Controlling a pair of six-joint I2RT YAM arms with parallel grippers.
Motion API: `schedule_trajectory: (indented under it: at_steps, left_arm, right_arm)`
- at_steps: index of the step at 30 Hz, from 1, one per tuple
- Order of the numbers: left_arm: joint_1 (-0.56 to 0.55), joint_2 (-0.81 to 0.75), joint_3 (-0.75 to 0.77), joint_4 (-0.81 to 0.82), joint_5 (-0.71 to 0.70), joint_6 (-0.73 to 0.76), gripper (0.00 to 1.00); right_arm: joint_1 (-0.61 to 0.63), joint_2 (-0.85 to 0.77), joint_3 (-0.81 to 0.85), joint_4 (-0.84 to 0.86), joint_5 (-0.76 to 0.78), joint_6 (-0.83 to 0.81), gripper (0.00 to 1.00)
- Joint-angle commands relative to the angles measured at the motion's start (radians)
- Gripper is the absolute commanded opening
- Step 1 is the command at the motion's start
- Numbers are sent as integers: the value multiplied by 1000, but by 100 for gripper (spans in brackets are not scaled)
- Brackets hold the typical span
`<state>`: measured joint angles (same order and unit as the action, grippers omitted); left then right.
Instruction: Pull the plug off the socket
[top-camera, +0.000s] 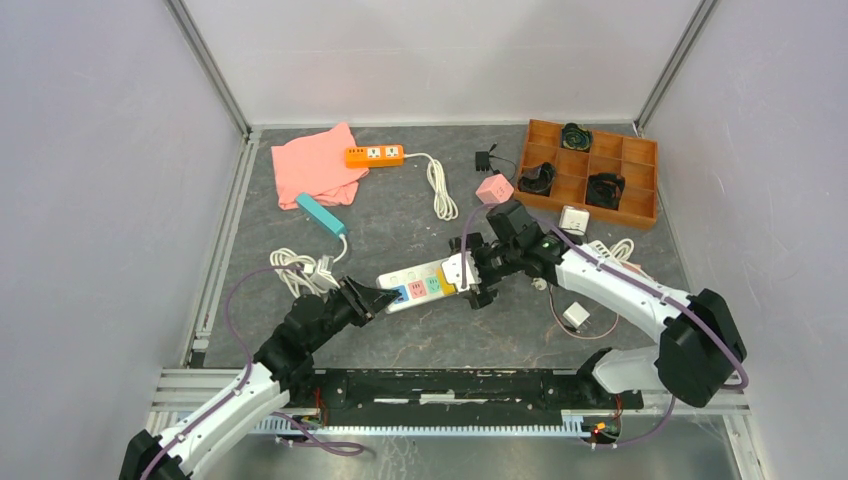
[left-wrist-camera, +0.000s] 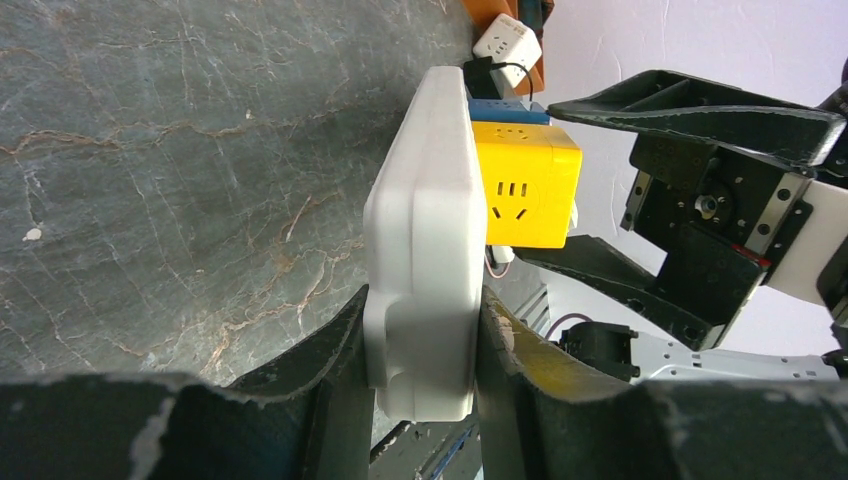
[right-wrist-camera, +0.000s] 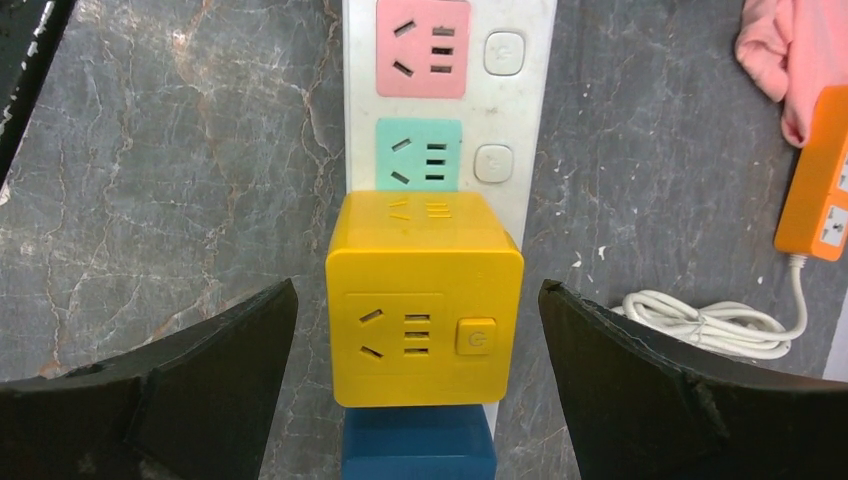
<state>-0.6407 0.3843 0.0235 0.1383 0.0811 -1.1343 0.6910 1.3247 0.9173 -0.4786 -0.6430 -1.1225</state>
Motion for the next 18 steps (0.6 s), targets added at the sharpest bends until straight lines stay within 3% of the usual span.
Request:
schedule_trajectory:
  at_steps: [1,4,14,18]
  left_arm:
    - [4,18,29,-13,8,67,2]
    - [4,17,27,-12,10,67,2]
    - [4,5,13,-12,7,64,2]
    - [4,8,13,-12,5,67,2]
  right_arm:
    - [23,26,-2,23,51,4,98]
    - [35,34,-1,26,62,4,98]
    - [54,54,0,33,74,17,84]
    - [55,52,5,34,75,24,68]
